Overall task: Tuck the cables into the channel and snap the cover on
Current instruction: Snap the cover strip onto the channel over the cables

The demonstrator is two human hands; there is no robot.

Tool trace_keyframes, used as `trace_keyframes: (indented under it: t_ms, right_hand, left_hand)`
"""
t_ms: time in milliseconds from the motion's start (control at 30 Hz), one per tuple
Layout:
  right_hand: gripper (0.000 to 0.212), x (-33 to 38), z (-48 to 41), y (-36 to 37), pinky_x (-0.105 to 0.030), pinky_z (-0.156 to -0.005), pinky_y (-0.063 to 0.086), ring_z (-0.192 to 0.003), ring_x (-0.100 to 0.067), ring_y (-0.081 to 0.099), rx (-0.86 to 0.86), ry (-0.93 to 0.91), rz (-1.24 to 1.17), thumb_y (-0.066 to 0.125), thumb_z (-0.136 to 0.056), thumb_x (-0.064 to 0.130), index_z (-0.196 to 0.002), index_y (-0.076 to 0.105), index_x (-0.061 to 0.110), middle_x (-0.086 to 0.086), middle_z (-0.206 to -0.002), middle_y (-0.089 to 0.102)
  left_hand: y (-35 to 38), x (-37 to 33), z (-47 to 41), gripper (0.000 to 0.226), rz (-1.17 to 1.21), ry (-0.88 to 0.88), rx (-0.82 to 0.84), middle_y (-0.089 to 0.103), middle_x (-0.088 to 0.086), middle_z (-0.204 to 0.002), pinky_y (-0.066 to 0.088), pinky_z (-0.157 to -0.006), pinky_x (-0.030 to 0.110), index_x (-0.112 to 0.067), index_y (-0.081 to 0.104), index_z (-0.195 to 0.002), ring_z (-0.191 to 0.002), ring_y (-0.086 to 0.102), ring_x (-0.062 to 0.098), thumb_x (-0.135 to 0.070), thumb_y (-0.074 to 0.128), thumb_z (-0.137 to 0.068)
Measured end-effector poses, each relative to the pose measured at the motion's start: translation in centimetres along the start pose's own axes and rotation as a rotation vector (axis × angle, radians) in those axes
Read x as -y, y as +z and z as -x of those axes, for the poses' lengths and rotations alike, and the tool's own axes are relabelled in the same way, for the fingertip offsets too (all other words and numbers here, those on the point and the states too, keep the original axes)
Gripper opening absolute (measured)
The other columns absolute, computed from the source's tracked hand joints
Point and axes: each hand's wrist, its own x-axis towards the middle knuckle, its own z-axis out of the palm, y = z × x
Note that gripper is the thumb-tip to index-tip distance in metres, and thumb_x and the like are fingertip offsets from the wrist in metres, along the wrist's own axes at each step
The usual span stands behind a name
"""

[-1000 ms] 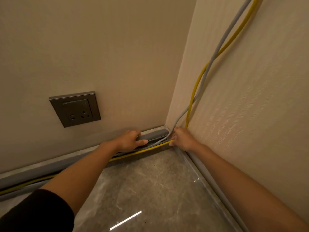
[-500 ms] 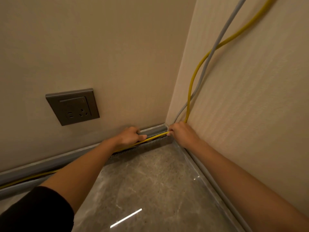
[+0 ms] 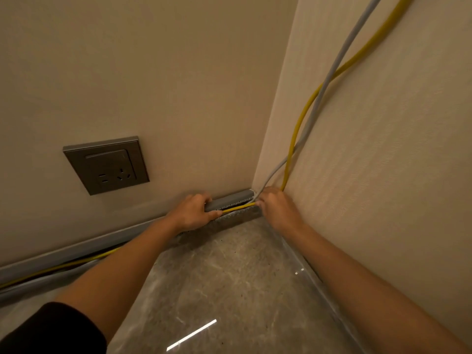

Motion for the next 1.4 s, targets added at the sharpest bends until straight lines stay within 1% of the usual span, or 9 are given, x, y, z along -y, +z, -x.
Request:
trace_keyframes:
  t_ms: [133,233,300,433,533,700,933,1067,1400]
  right_hand:
    - [0.008,0.1,2.9,1.0,-0.023,-0.064,0.046,-0.078,-0.021,0.061,-0.452,-0.125,0.126,0.060,-0.075,0.009,-0.081,0.065,0.008,-0.008,-0.080,0.066]
    - [0.023,0.9,2.5,1.5,-0.036,-0.077,0.048,-0.090,-0.034,0.063,-0.167,0.283,-0.187,0.054,-0.088,0.027,-0.089,0.064,0.006,-0.016,-0.091,0.068]
    - [0.028,1.3,1.7,1.4,-0.041,-0.083,0.053,-0.102,-0.035,0.062,0.003,0.554,-0.716,0.057,-0.087,0.038,-0.096,0.062,0.011,-0.015,-0.102,0.066]
    - [0.020,1.6,0.7,0.7,-0.041,-0.092,0.047,-0.117,-0.033,0.054,0.063,0.694,-1.506,0.040,-0.099,0.021,-0.105,0.055,0.009,-0.015,-0.117,0.058]
    - [0.022,1.5,0.6,0.4,-0.043,-0.090,0.046,-0.113,-0.034,0.055,0.097,0.666,-1.539,0.035,-0.101,0.017,-0.095,0.055,0.012,-0.012,-0.103,0.060]
    - [0.031,1.5,0.3,0.5,-0.043,-0.082,0.051,-0.103,-0.034,0.058,0.113,0.634,-1.486,0.037,-0.100,0.018,-0.128,0.051,0.012,-0.011,-0.117,0.053]
    - [0.009,1.8,-0.4,0.7,-0.045,-0.080,0.050,-0.079,-0.033,0.062,0.077,0.667,-1.503,0.039,-0.100,0.015,-0.098,0.047,0.013,-0.019,-0.110,0.051]
    - [0.021,1.8,-1.1,0.4,-0.046,-0.080,0.049,-0.110,-0.047,0.055,0.126,0.706,-1.540,0.038,-0.100,0.012,-0.119,0.046,0.010,-0.018,-0.120,0.050]
    - [0.021,2.2,-1.5,-0.2,-0.047,-0.078,0.050,-0.110,-0.046,0.055,0.167,0.790,-1.554,0.040,-0.099,0.011,-0.079,0.048,0.014,-0.013,-0.092,0.056]
  left_hand:
    - [0.0,-0.5,-0.1,0.026,0.025,-0.070,-0.025,0.048,0.001,-0.070,0.031,-0.058,0.028,-0.017,0.046,-0.072,-0.073,0.047,0.020,-0.031,0.064,-0.083]
    - [0.1,-0.5,-0.1,0.028,0.031,-0.079,-0.026,0.048,0.002,-0.070,0.032,-0.060,0.029,-0.018,0.045,-0.068,-0.073,0.047,0.021,-0.032,0.064,-0.083]
    - [0.2,-0.5,0.0,0.033,0.037,-0.081,-0.021,0.046,-0.001,-0.064,0.031,-0.057,0.029,-0.022,0.041,-0.062,-0.072,0.048,0.021,-0.033,0.065,-0.082]
    - [0.3,-0.4,0.4,0.027,0.047,-0.055,-0.013,0.050,-0.001,-0.068,0.033,-0.059,0.030,-0.020,0.047,-0.070,-0.074,0.051,0.022,-0.038,0.063,-0.083]
    - [0.2,-0.3,0.7,0.033,0.046,0.007,-0.051,0.058,0.008,-0.082,0.036,-0.065,0.032,-0.012,0.057,-0.086,-0.080,0.055,0.025,-0.044,0.057,-0.086]
    - [0.1,-0.4,1.0,0.035,-0.054,0.086,-0.084,0.057,0.008,-0.081,0.037,-0.066,0.033,-0.012,0.060,-0.102,-0.078,0.053,0.024,-0.044,0.050,-0.090]
    - [0.2,-0.2,1.0,0.036,-0.161,0.169,-0.131,0.065,0.017,-0.089,0.044,-0.070,0.039,-0.010,0.059,-0.093,-0.085,0.060,0.034,-0.044,0.049,-0.091]
    - [0.2,-0.1,1.4,0.037,-0.231,0.217,-0.135,0.065,0.020,-0.089,0.043,-0.070,0.040,-0.008,0.057,-0.086,-0.086,0.060,0.037,-0.044,0.047,-0.092]
    - [-0.4,-0.9,3.2,0.045,-0.526,0.196,0.003,0.054,0.012,-0.129,0.044,-0.086,0.039,-0.012,0.037,-0.130,-0.108,0.057,0.033,-0.042,0.033,-0.097]
